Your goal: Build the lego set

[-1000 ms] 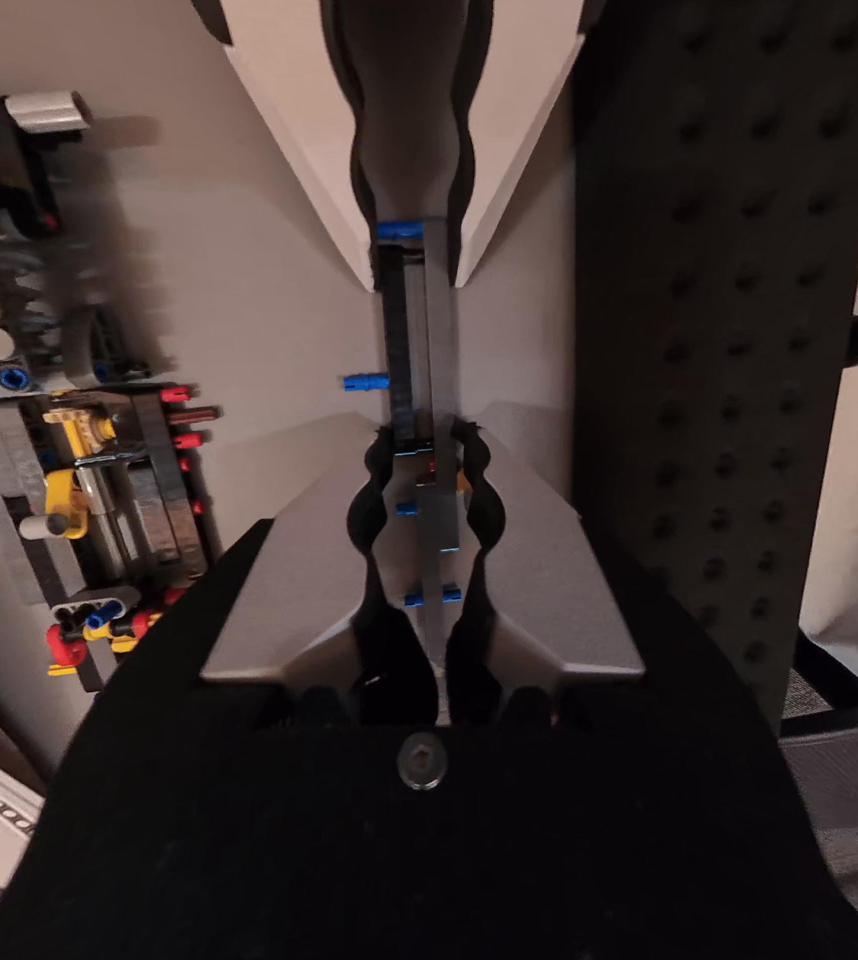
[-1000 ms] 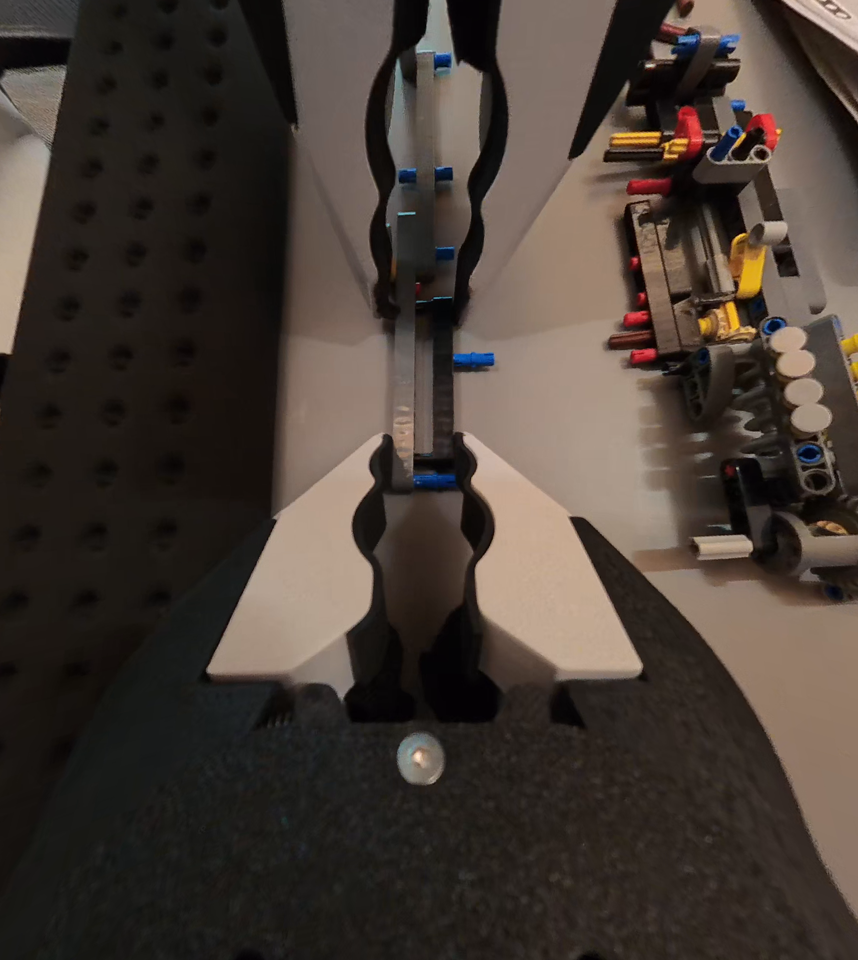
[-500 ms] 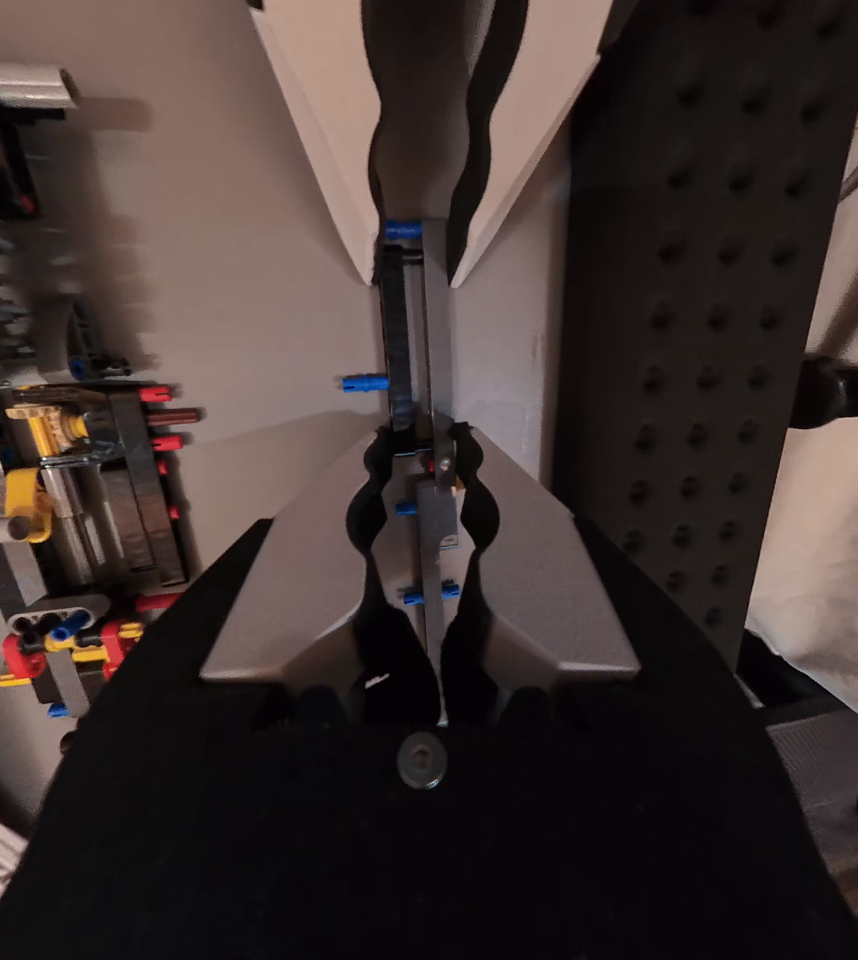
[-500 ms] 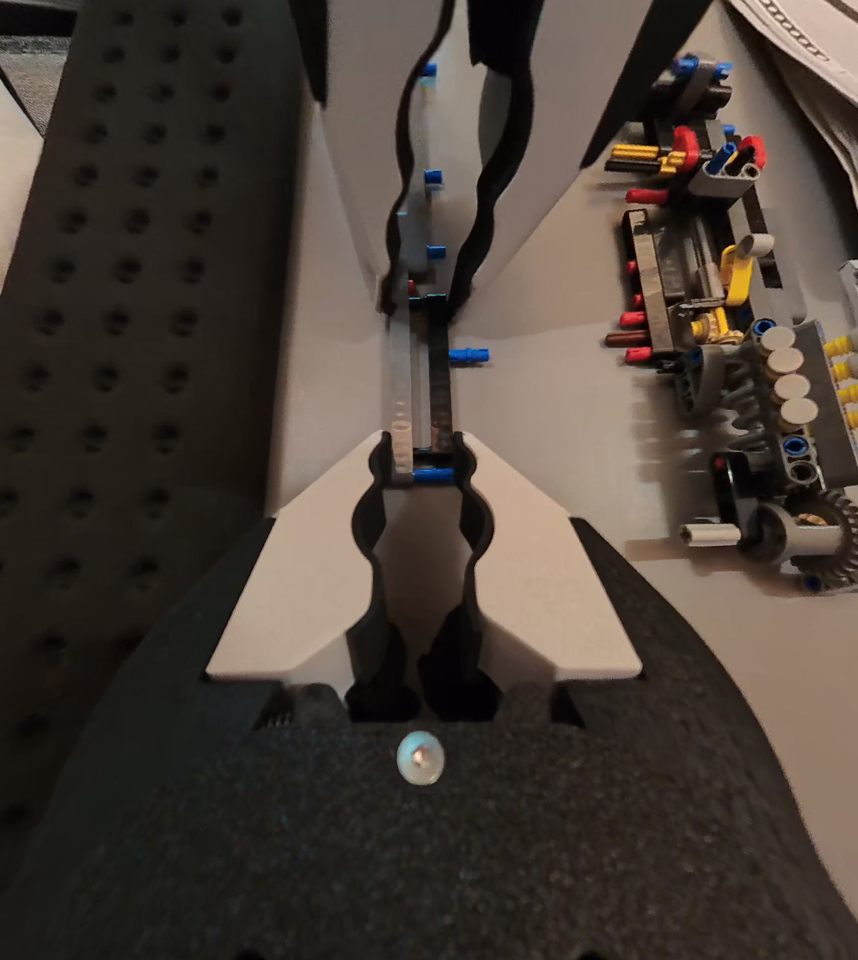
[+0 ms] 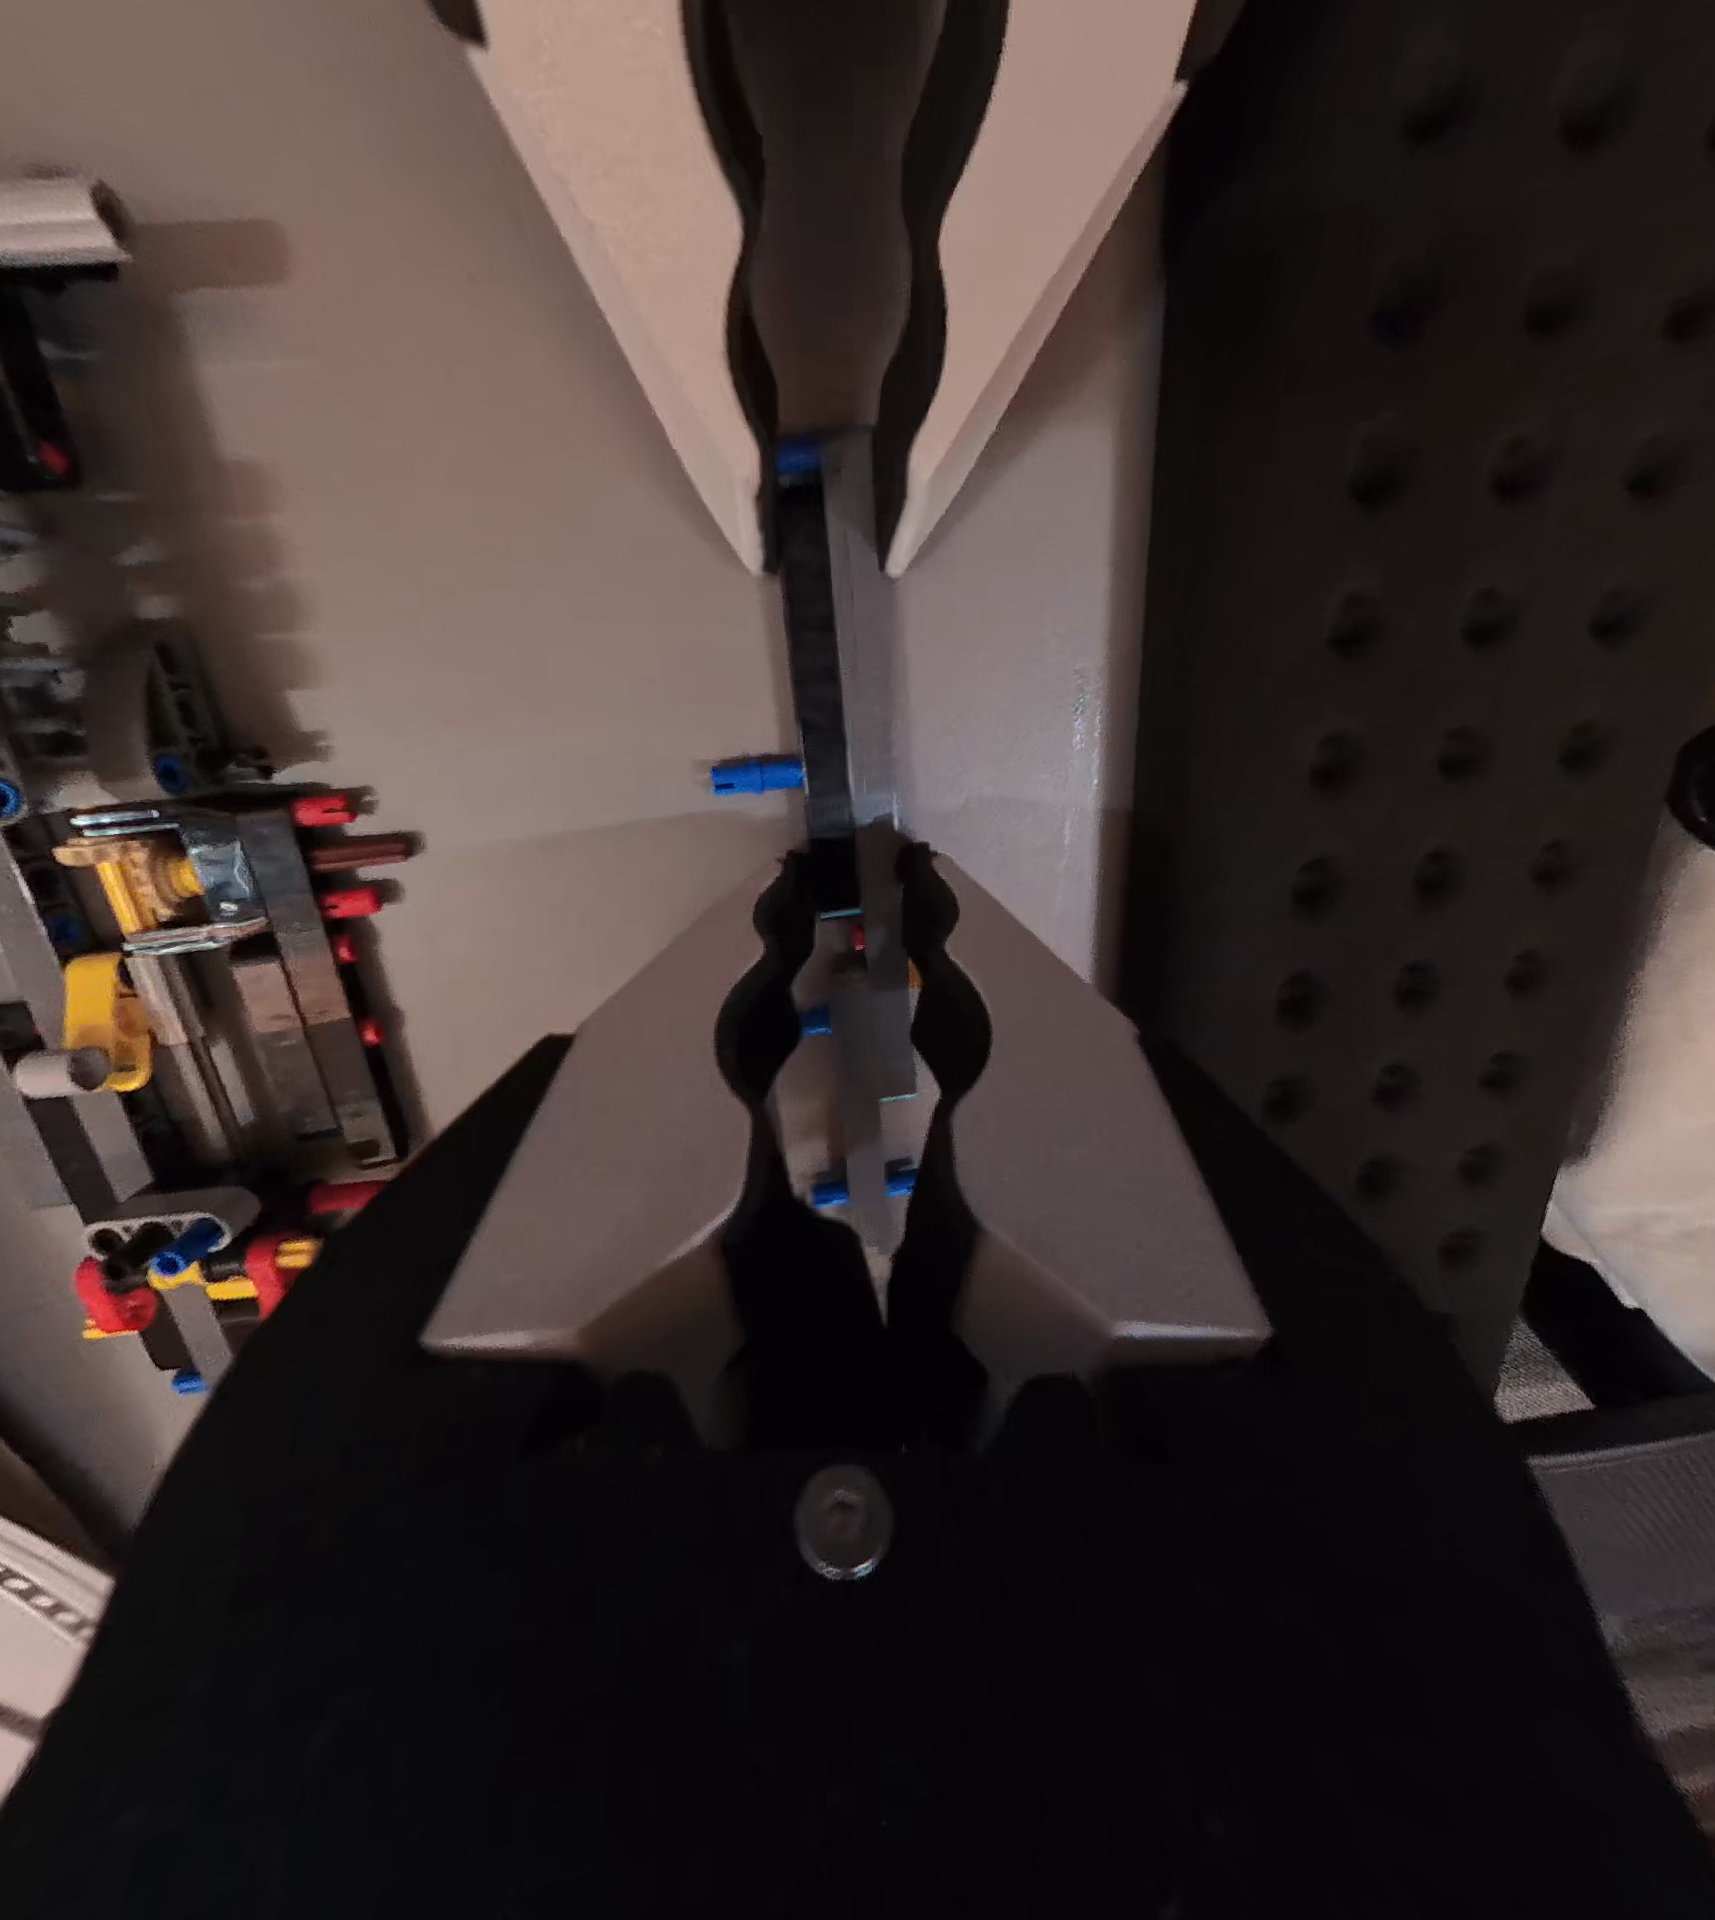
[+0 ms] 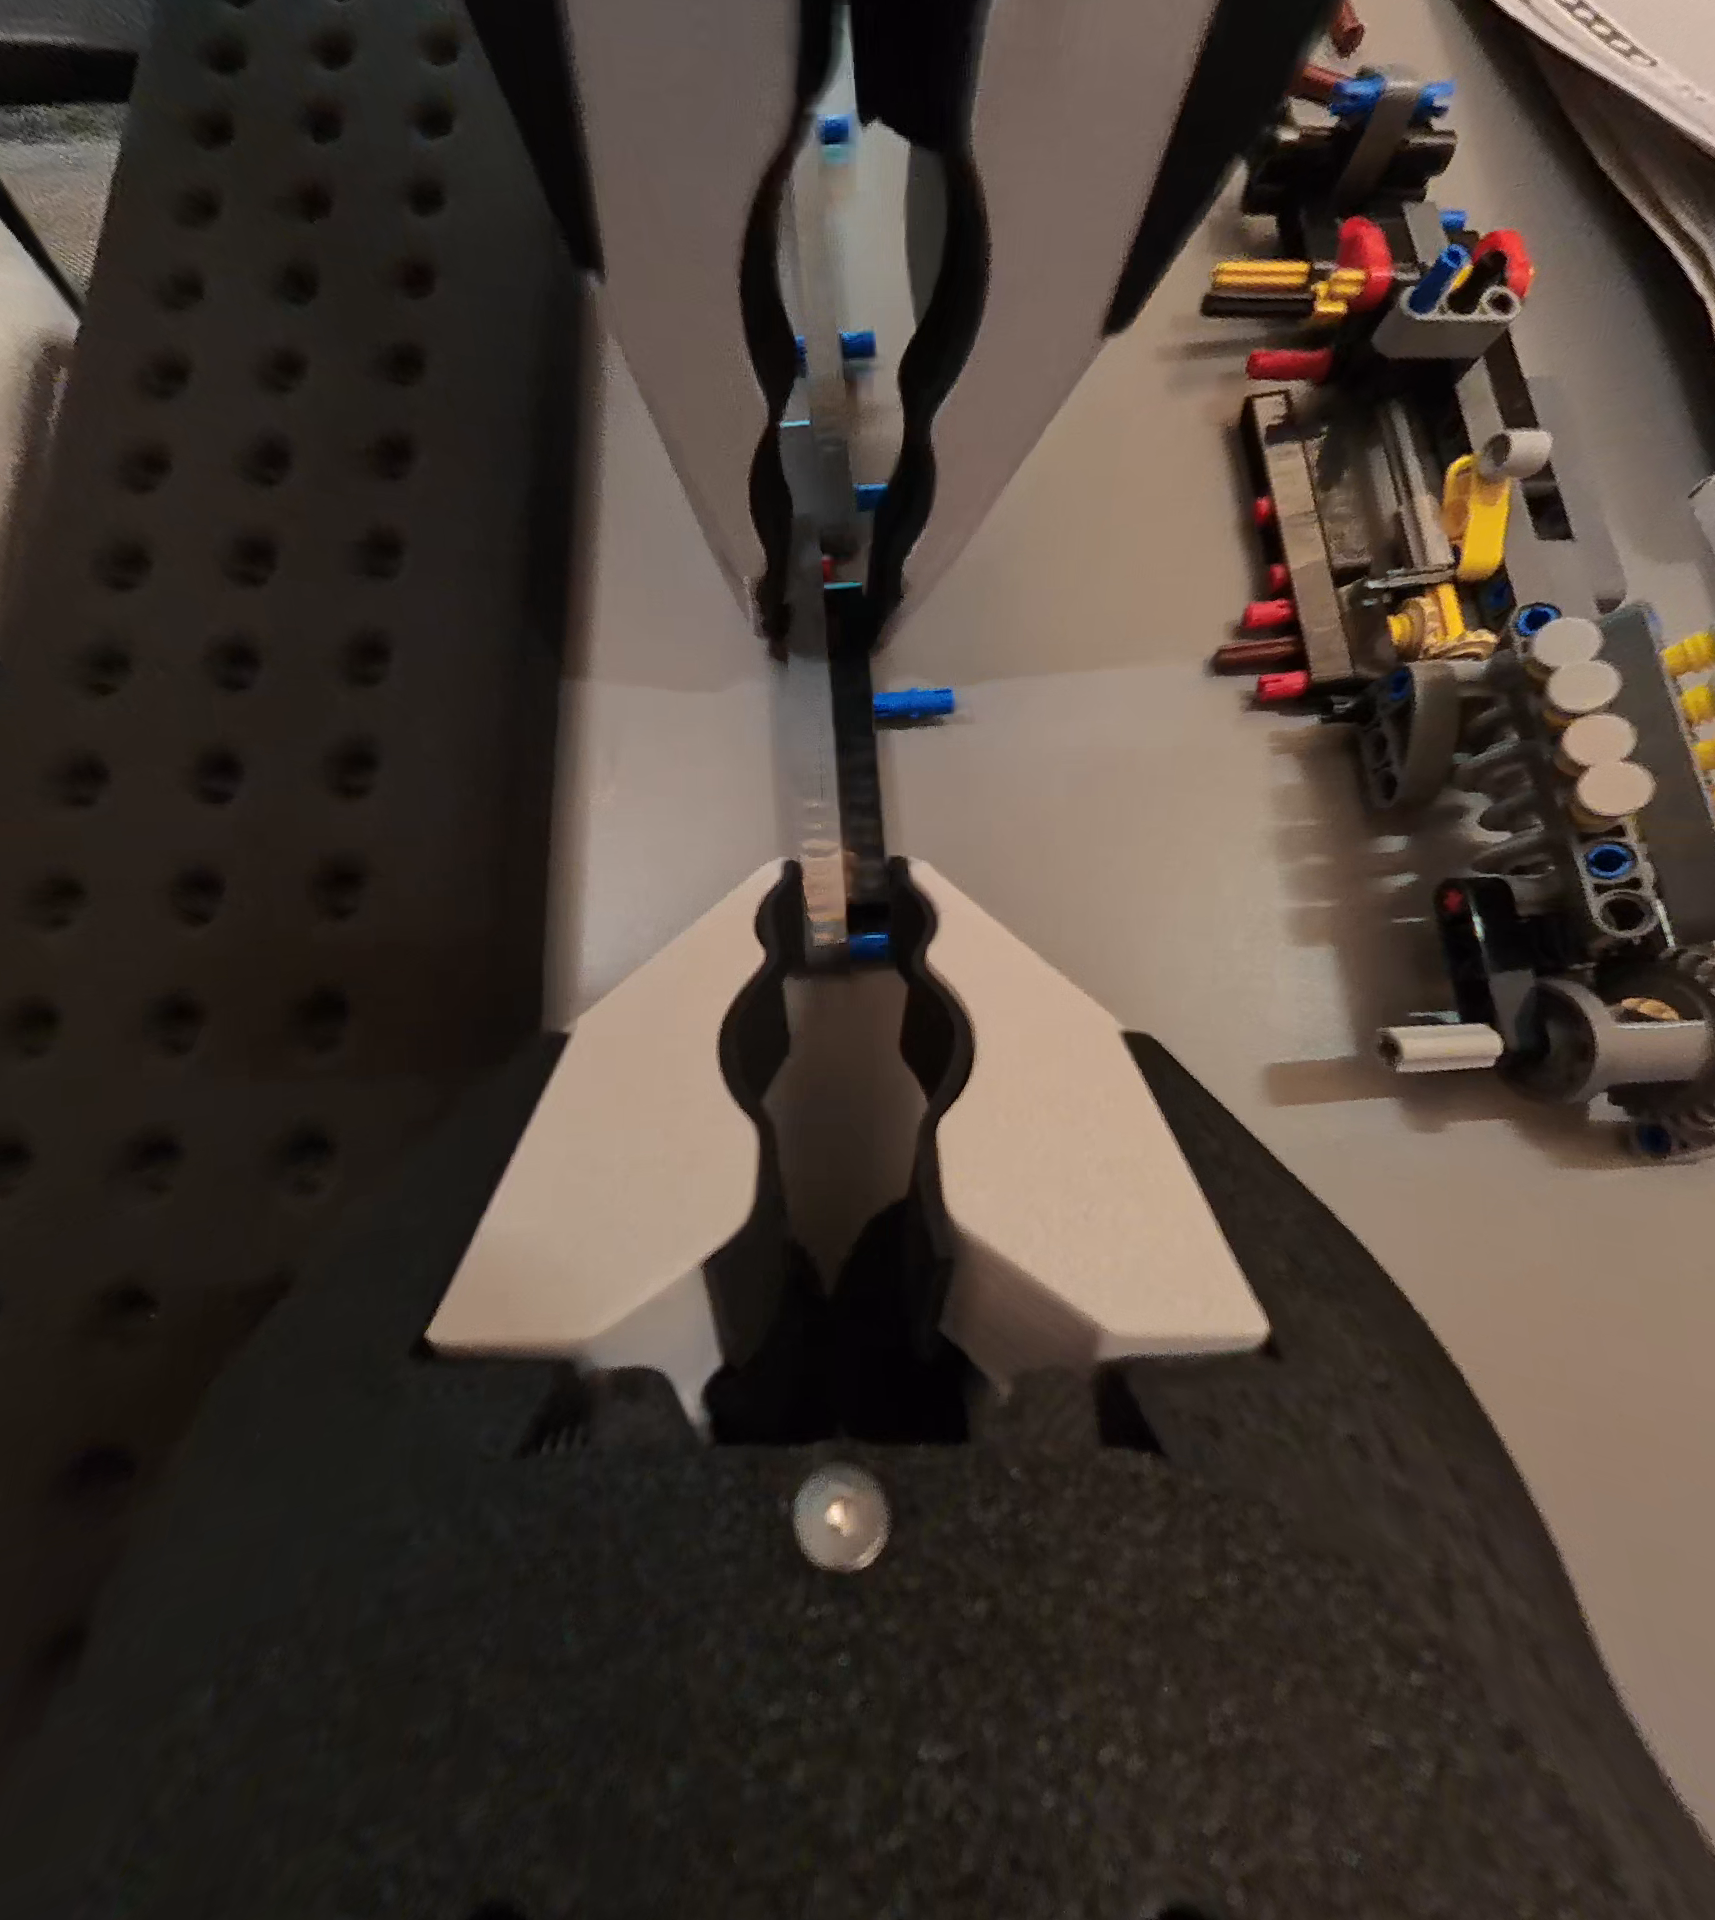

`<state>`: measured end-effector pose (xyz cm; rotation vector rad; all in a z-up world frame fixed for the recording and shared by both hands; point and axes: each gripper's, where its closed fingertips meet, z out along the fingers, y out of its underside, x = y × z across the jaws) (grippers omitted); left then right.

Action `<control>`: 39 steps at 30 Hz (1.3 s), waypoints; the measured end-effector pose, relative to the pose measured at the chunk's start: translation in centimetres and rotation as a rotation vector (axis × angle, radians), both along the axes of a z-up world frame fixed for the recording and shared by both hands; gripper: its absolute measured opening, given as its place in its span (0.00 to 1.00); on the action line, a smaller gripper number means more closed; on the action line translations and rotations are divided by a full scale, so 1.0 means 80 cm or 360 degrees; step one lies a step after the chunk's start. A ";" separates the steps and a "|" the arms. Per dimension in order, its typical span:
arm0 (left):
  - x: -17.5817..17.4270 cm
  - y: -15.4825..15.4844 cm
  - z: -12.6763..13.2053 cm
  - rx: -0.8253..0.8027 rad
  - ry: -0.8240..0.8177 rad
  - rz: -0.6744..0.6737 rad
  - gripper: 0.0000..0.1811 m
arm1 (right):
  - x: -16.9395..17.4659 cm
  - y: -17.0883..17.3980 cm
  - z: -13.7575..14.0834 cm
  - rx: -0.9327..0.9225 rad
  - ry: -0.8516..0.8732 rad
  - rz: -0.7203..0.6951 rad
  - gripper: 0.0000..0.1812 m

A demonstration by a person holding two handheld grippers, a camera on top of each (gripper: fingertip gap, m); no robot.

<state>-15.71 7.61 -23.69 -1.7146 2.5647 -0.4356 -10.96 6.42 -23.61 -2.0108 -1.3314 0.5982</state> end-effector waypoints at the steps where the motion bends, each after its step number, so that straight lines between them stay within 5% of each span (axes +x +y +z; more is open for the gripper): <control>1: -0.001 0.000 0.000 -0.0024 -0.0007 -0.0001 0.09 | 0.000 0.000 0.000 0.0013 0.0002 0.0006 0.08; 20: 0.001 -0.003 0.000 -0.0051 -0.0166 0.0048 0.09 | -0.001 -0.002 0.000 -0.0016 -0.0132 -0.0017 0.08; 25: 0.002 -0.011 0.004 -0.0238 -0.0207 0.0151 0.09 | -0.001 -0.003 0.002 -0.0069 -0.0008 -0.0060 0.08; 28: 0.003 -0.012 0.026 -0.0368 -0.0382 0.0220 0.28 | 0.000 -0.004 0.011 -0.0127 0.0031 -0.0099 0.17; 31: -0.015 -0.006 0.047 -0.0407 -0.0577 0.0234 0.27 | -0.016 -0.006 0.021 -0.0110 0.0122 -0.0070 0.23; 39: -0.053 0.009 0.003 -0.0135 -0.0559 0.0174 0.21 | -0.038 0.007 0.001 0.0027 -0.0066 0.0020 0.22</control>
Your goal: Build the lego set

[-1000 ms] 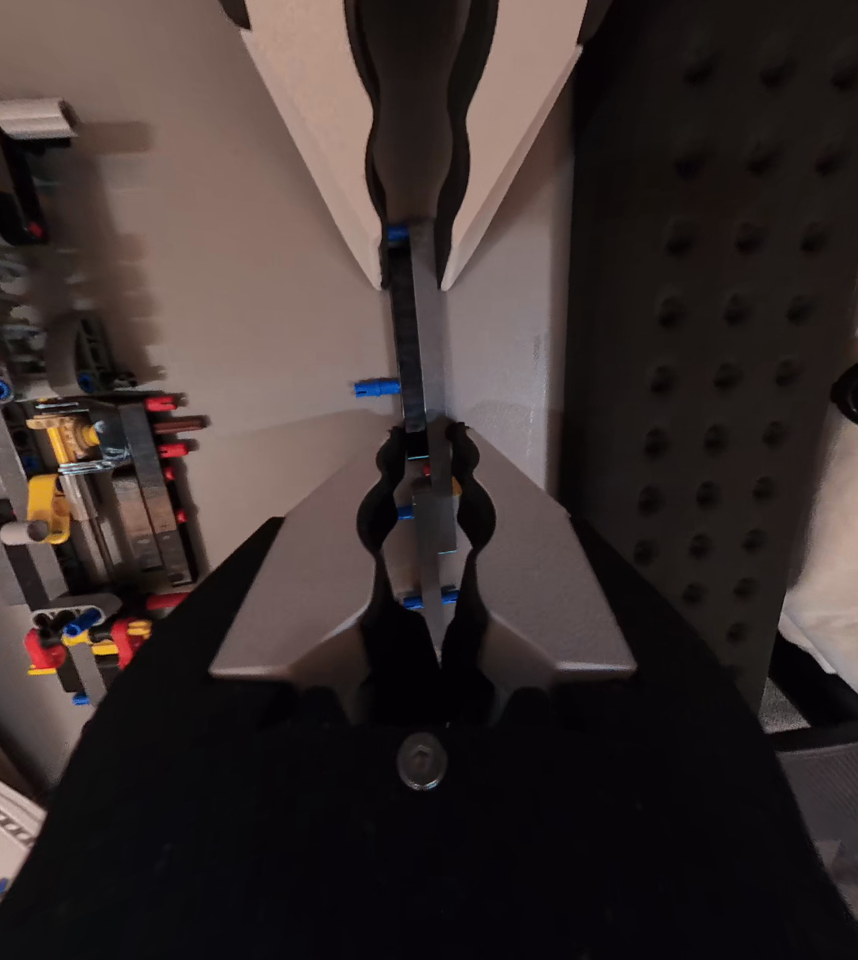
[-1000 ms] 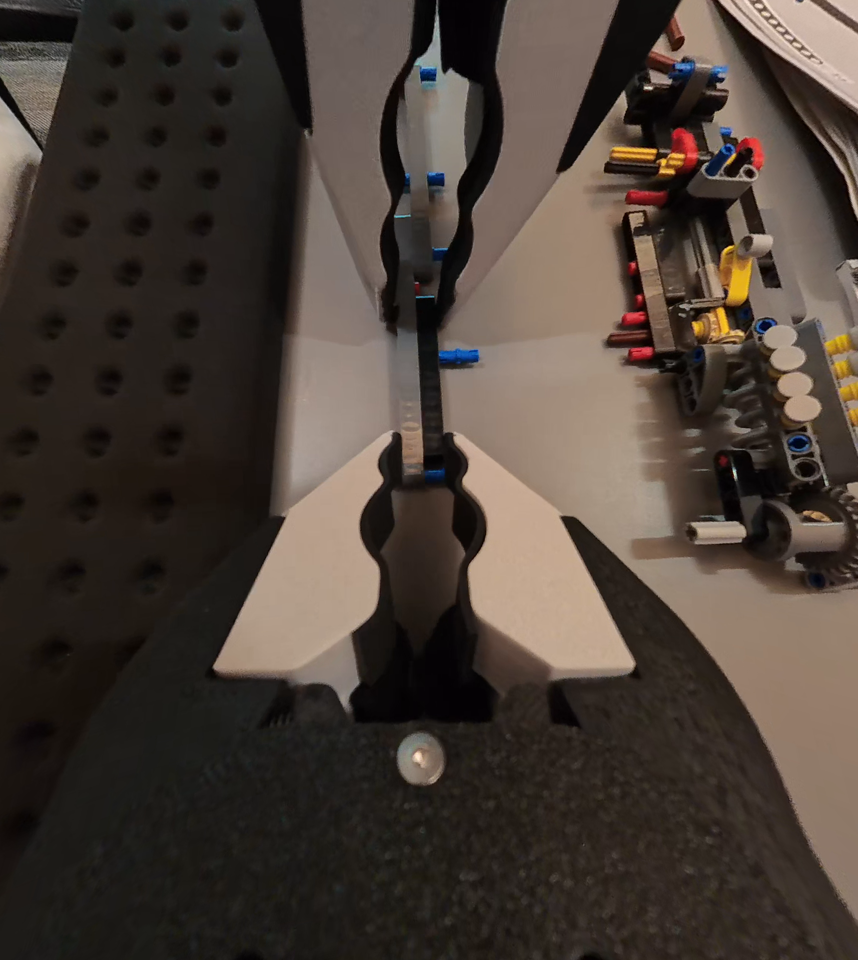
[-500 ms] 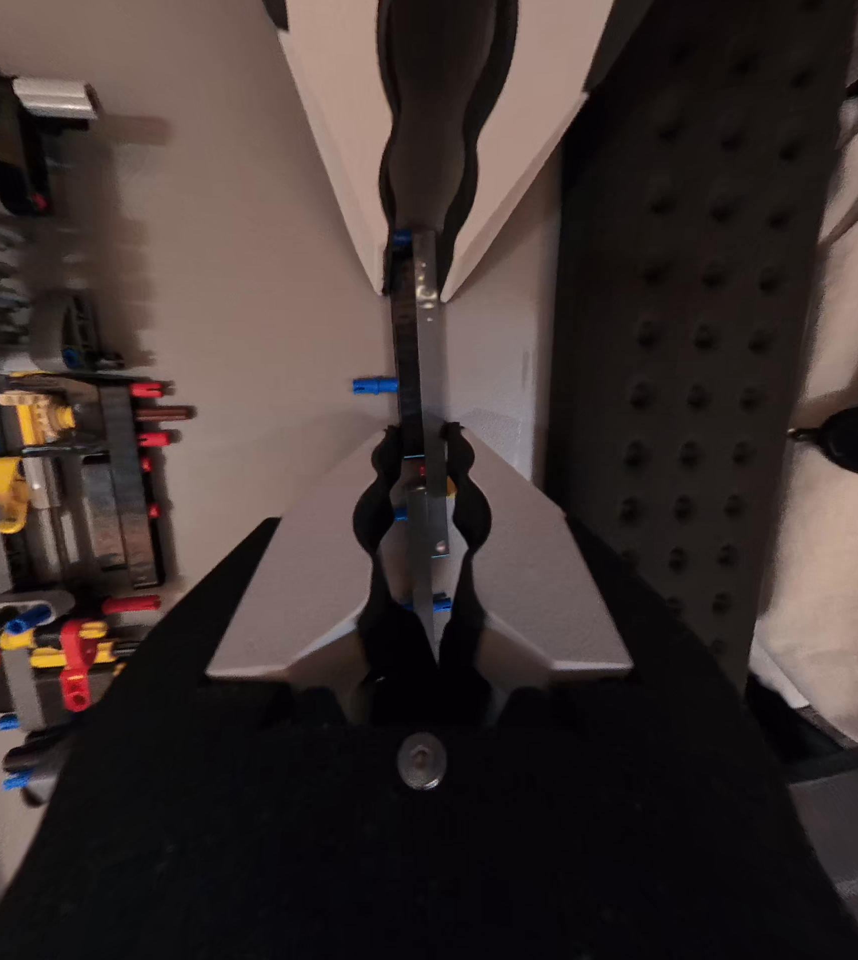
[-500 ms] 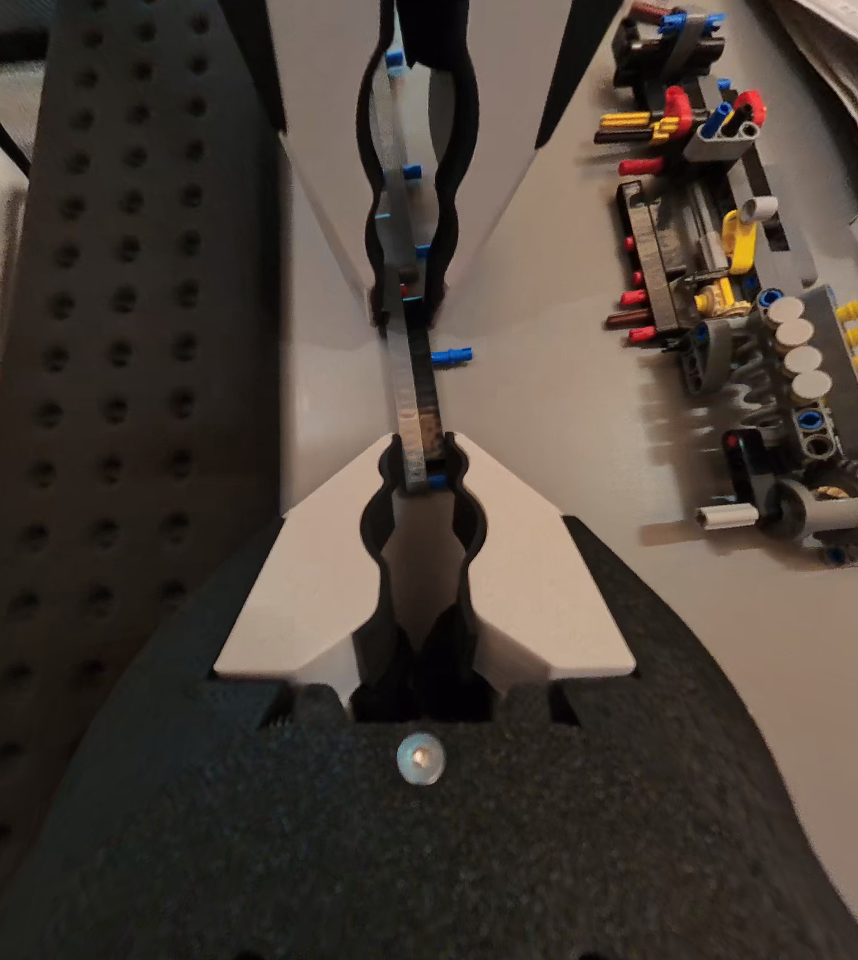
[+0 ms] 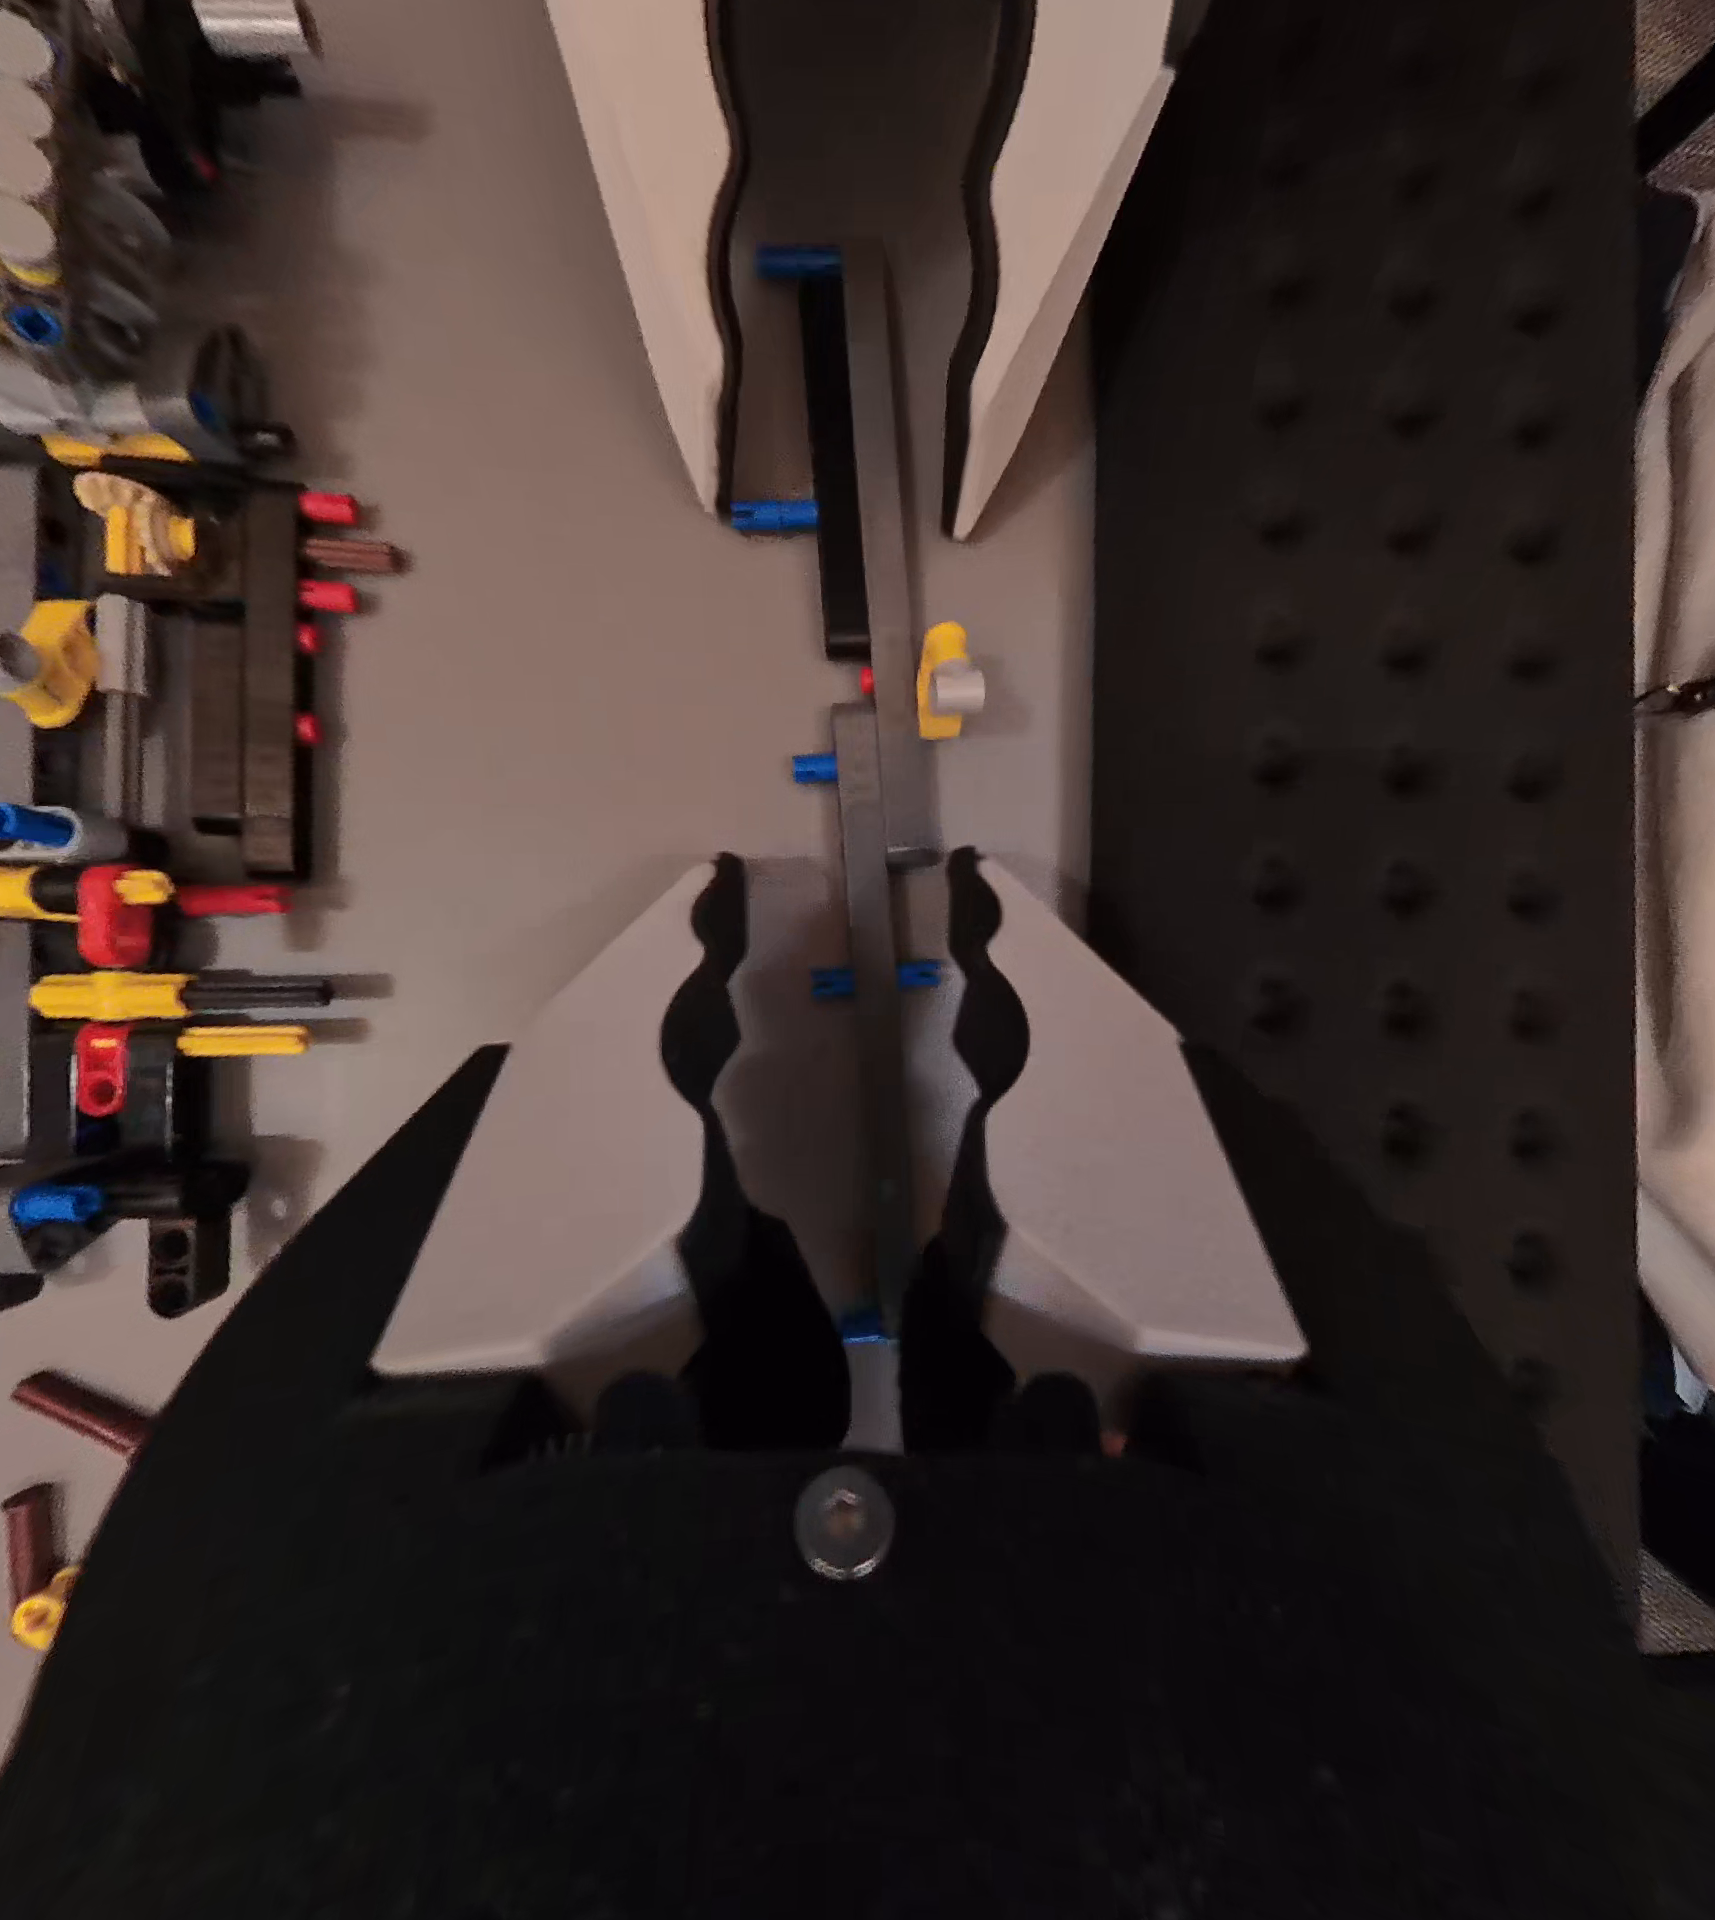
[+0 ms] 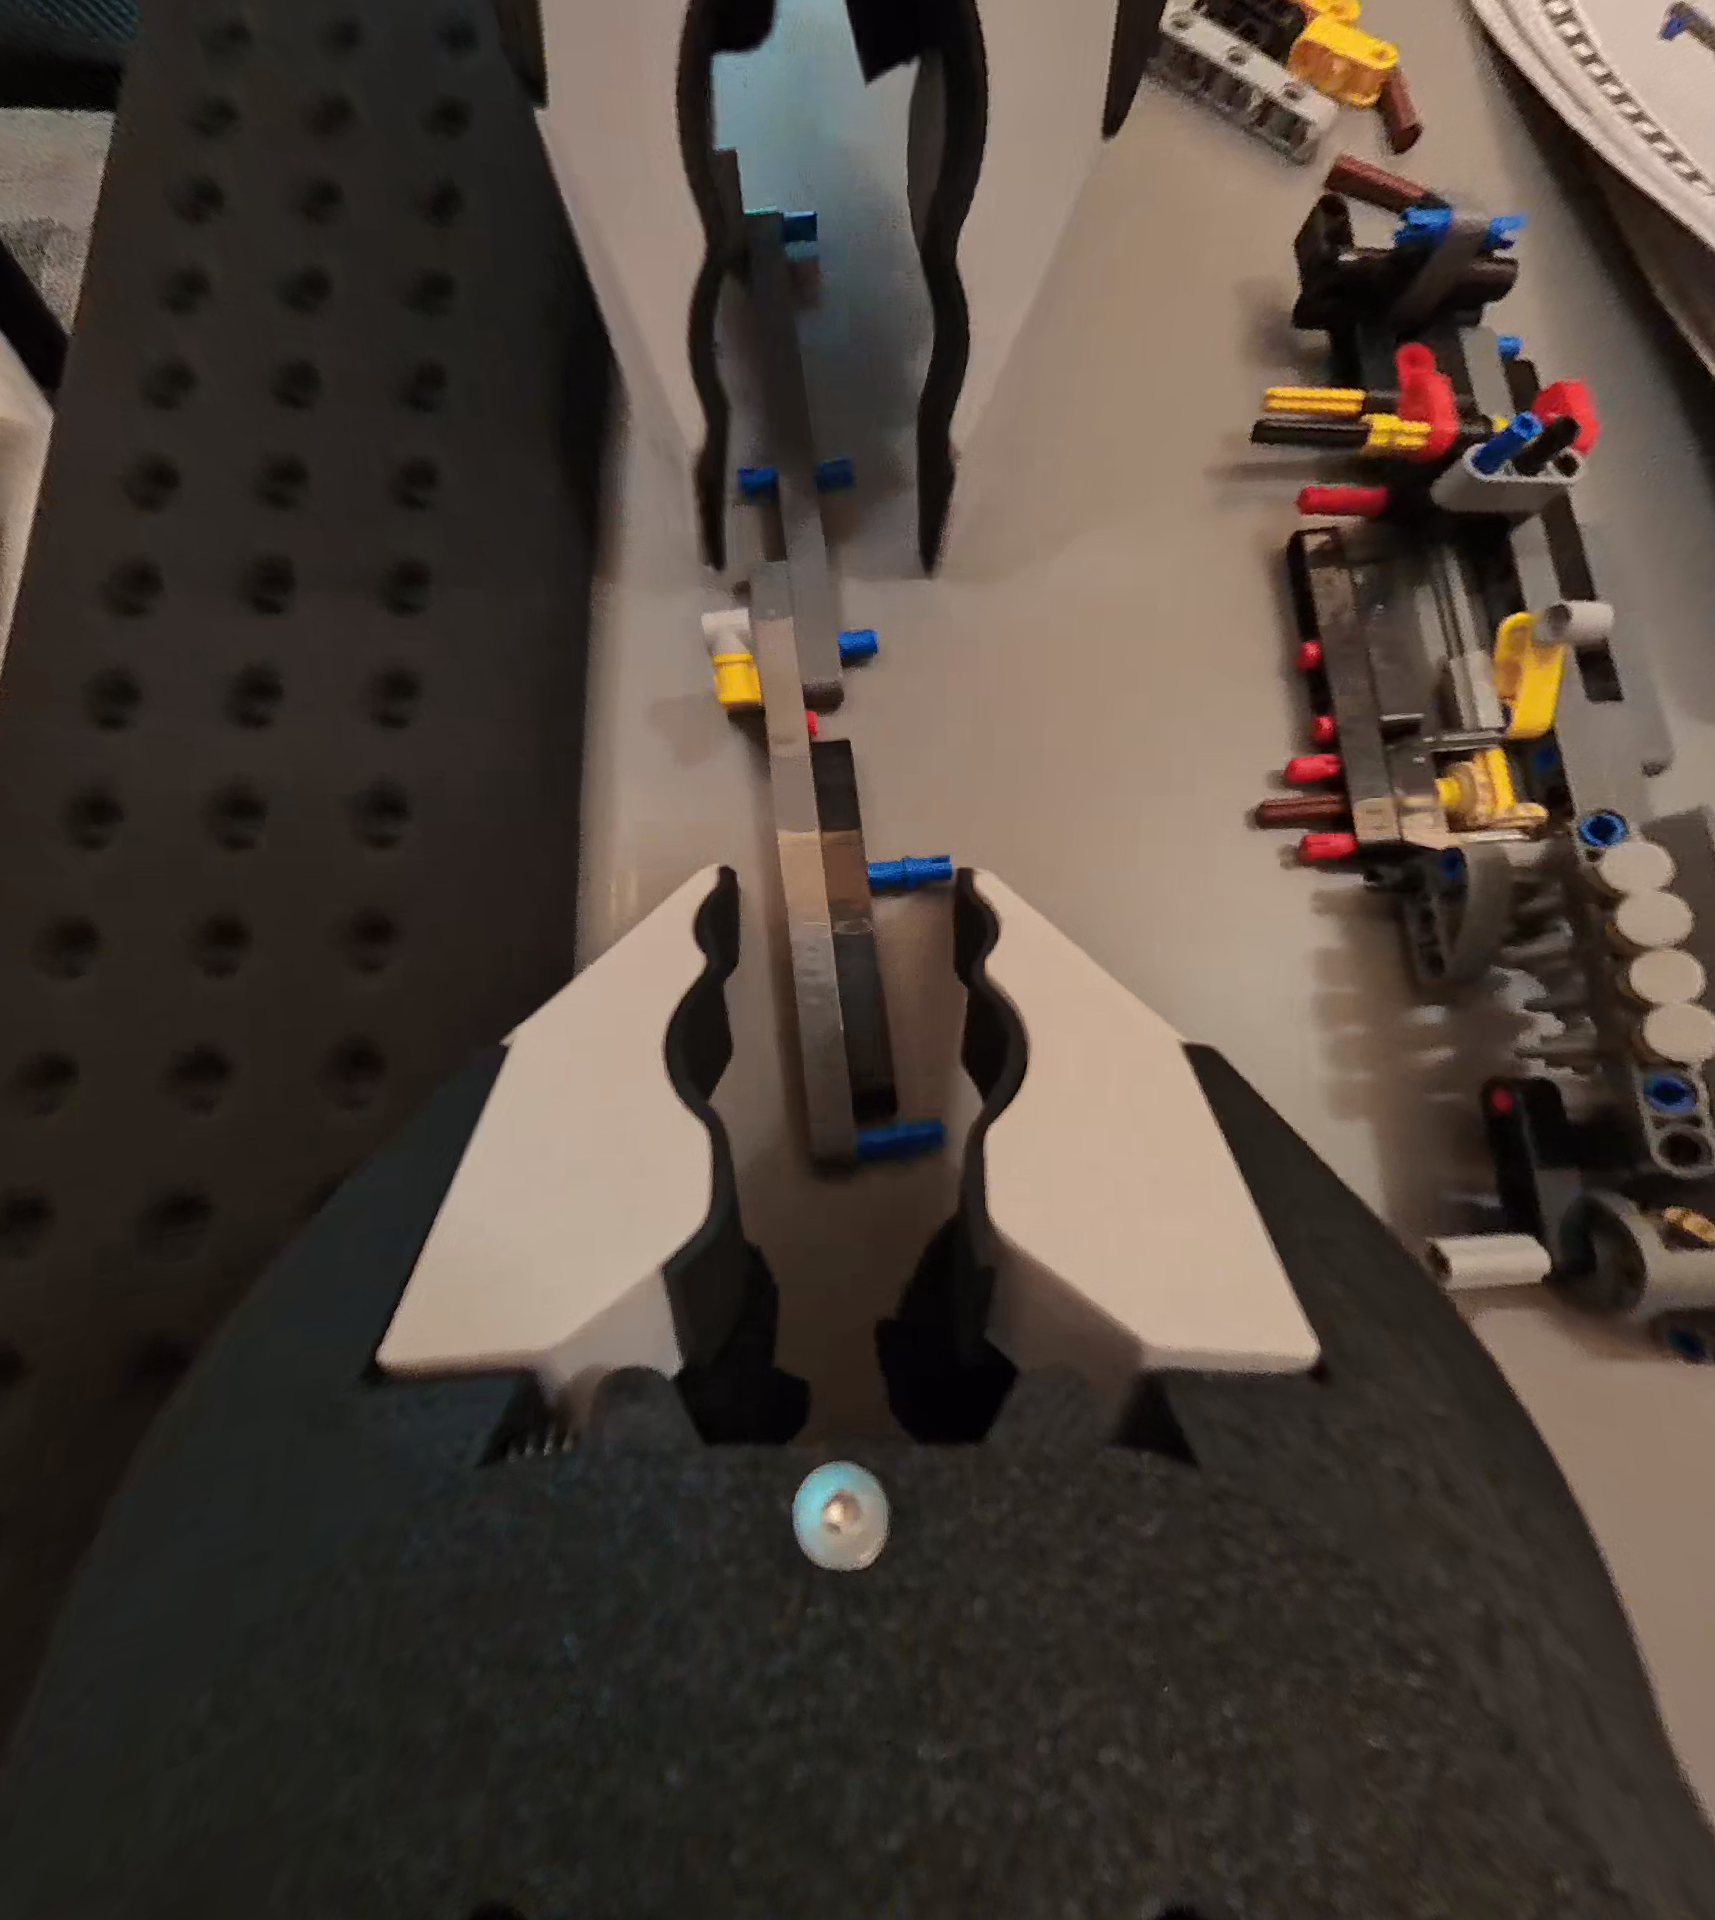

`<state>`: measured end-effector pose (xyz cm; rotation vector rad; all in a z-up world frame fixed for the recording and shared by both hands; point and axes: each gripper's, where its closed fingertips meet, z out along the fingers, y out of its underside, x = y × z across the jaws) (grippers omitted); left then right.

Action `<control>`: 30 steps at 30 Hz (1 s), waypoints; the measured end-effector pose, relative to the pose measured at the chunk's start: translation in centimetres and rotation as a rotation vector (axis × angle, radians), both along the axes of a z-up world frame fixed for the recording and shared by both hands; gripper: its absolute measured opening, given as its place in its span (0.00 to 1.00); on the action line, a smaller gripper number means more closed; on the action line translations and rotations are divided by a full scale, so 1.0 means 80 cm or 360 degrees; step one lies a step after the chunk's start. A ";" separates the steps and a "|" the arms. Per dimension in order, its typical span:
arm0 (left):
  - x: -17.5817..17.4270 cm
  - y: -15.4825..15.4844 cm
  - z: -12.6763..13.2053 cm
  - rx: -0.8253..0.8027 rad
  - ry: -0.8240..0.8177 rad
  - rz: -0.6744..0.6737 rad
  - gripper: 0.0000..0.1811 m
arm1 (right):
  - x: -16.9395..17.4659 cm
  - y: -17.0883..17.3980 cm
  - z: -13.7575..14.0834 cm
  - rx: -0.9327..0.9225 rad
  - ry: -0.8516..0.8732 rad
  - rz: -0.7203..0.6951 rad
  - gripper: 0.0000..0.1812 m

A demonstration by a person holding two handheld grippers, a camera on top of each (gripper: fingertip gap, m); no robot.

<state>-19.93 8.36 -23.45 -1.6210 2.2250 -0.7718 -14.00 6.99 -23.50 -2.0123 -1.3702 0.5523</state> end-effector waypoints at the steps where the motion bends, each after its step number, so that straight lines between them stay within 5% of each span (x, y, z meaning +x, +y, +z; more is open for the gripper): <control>1: 0.001 0.001 -0.001 0.0004 -0.0011 -0.0001 0.18 | -0.002 0.001 0.000 0.0000 0.0006 0.0009 0.21; 8: 0.007 -0.006 -0.002 -0.0041 -0.0116 -0.0008 0.08 | -0.005 0.005 0.000 0.0017 0.0026 0.0002 0.17; 30: 0.013 -0.009 -0.002 -0.0008 -0.0241 0.0024 0.09 | 0.005 -0.005 0.006 -0.0063 0.0081 -0.0108 0.16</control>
